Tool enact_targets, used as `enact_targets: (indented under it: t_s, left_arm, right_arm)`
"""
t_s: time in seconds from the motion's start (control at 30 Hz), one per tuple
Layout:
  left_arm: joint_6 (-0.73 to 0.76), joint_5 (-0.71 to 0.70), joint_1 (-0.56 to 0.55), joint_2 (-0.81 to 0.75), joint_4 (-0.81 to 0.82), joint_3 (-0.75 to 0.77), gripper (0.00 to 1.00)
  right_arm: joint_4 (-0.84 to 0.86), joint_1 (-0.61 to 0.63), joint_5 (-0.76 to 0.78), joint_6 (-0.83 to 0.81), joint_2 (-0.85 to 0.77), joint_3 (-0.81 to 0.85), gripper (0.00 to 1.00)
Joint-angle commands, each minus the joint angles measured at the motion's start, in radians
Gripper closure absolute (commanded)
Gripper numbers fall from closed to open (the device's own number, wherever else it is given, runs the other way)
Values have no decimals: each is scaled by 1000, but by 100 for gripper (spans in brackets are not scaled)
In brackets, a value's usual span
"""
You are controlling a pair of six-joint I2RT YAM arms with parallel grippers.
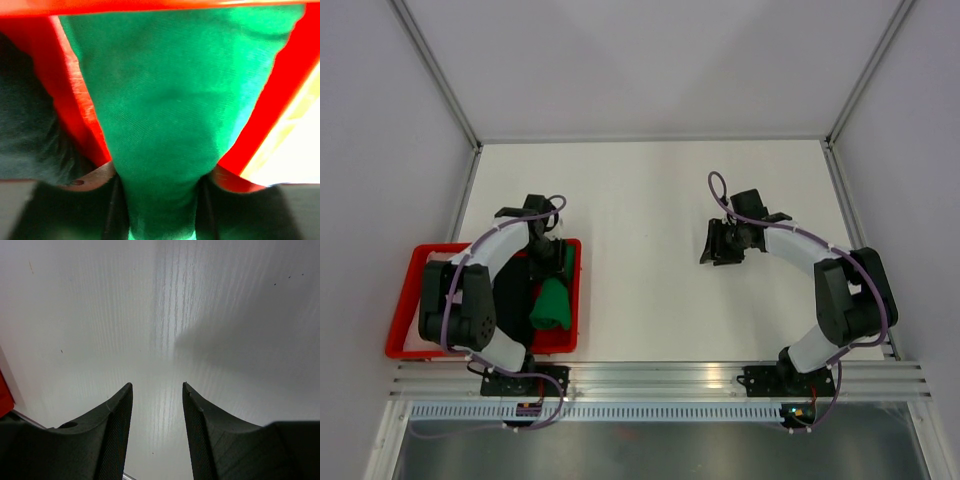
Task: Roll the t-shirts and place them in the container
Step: Place the rolled tshirt into the container
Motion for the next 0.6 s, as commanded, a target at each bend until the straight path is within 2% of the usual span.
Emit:
enact_targets:
  t_s: [0.0,0.1,0.13,0.23,0.47,0.57]
  left_arm:
    - [-83,10,-9,-60,104,-16,48]
    - [-86,2,-9,-85,119,-26,38]
    - [-86,4,-9,-86,118,-24,24]
    - [-77,4,-9,-91,86,-12,6]
    - [-44,-39,-6,-120,-98,66,10]
    - [-52,-44,-5,-135,-103,109,13]
  right_arm:
    - [-15,-3,23,-17,14,60,50]
    - [-23,-4,23,-25,30,82,49]
    - [-25,-4,22,-25,33,91,49]
    - [-20,-6,19,-28,47,108,49]
    - [-2,-3,5,-30,65,131,49]
    - [9,-4,-6,-30,73,142,49]
